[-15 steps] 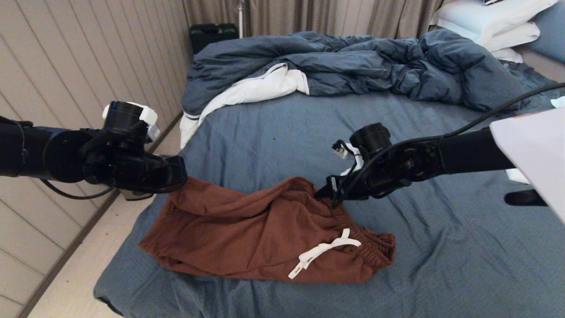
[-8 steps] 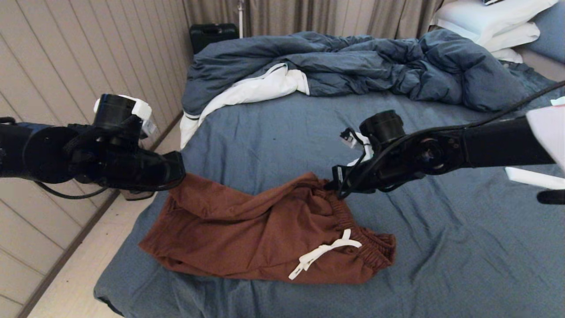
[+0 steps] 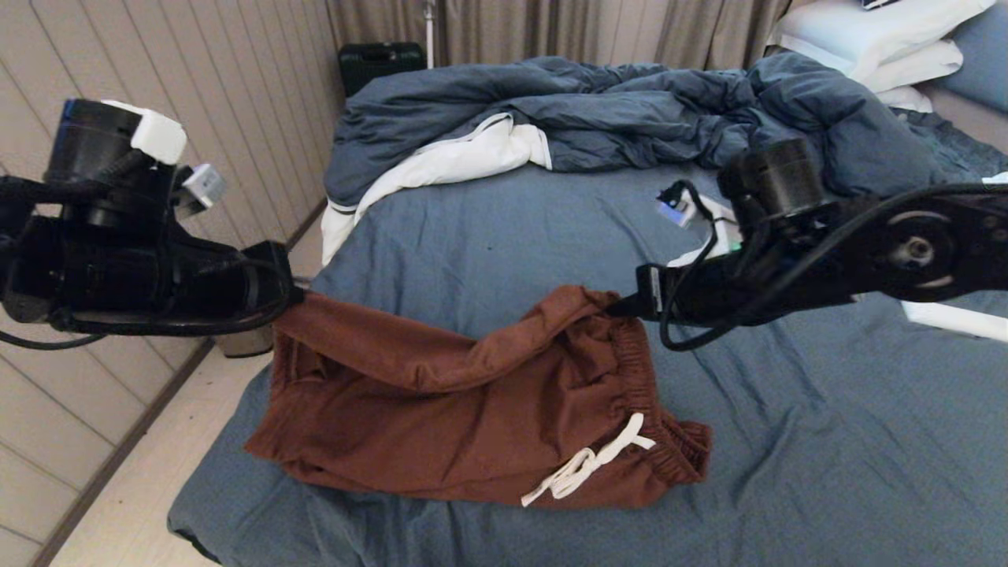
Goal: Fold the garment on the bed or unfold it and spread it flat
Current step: Unford the brown shorts
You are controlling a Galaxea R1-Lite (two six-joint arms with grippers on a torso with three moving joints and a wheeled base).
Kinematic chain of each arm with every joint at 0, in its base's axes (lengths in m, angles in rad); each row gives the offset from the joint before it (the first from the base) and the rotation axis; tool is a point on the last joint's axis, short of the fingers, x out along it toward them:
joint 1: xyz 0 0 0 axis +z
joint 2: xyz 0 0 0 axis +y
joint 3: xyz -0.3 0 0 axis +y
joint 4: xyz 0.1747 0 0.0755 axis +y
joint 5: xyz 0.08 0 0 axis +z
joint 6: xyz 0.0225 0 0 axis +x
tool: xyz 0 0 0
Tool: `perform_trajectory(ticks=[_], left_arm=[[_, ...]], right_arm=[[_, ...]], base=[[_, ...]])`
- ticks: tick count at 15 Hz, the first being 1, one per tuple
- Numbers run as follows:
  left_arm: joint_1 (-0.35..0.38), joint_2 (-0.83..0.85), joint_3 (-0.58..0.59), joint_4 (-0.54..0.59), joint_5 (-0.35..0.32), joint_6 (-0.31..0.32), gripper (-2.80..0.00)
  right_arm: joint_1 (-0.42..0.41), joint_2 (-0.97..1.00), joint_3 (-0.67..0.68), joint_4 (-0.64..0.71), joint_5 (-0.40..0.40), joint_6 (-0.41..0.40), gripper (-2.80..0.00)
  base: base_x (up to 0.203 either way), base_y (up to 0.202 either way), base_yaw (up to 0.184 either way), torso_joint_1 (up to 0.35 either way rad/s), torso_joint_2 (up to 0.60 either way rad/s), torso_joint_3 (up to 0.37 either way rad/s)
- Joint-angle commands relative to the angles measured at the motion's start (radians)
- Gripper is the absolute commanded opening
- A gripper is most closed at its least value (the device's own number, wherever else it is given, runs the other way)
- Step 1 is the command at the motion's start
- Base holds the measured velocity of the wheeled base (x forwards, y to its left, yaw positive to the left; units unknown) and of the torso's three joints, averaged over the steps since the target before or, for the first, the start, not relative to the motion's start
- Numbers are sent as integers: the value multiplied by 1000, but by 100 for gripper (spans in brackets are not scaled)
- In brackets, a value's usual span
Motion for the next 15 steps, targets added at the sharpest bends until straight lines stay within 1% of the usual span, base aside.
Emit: perform_trajectory(ticks=[1,3,4,7,10,12,13,15], left_arm=[[-13,-87,-25,59,1,-3,-280],[-33,-141,-24,110,8,-3,-280],[-36,-164,-30,137,24,-2,-280],[-57,-202,-98,210,62,0,-280],[-77,-221,-200,285,73,0,-280],[-78,-219,-282,344,89,2,-280],[-78,-217,-309,361,108,3,-280],[-79,-217,-345,379,115,6,-280]], right_arm=[[5,-128,25,3,1,8,-280],[19,-202,60,5,-20,19,-280],[32,-237,79,6,-42,21,-280],[72,-322,103,24,-73,22,-280],[75,-388,80,31,-76,20,-280],[73,-410,38,74,-78,19,-280],[71,-416,23,92,-78,19,-280],[71,-431,6,96,-78,19,-280]], base=[[0,0,0,0,0,0],[0,0,0,0,0,0],[0,0,0,0,0,0],[0,0,0,0,0,0],[0,0,0,0,0,0],[0,0,0,0,0,0],[0,0,0,0,0,0],[0,0,0,0,0,0]])
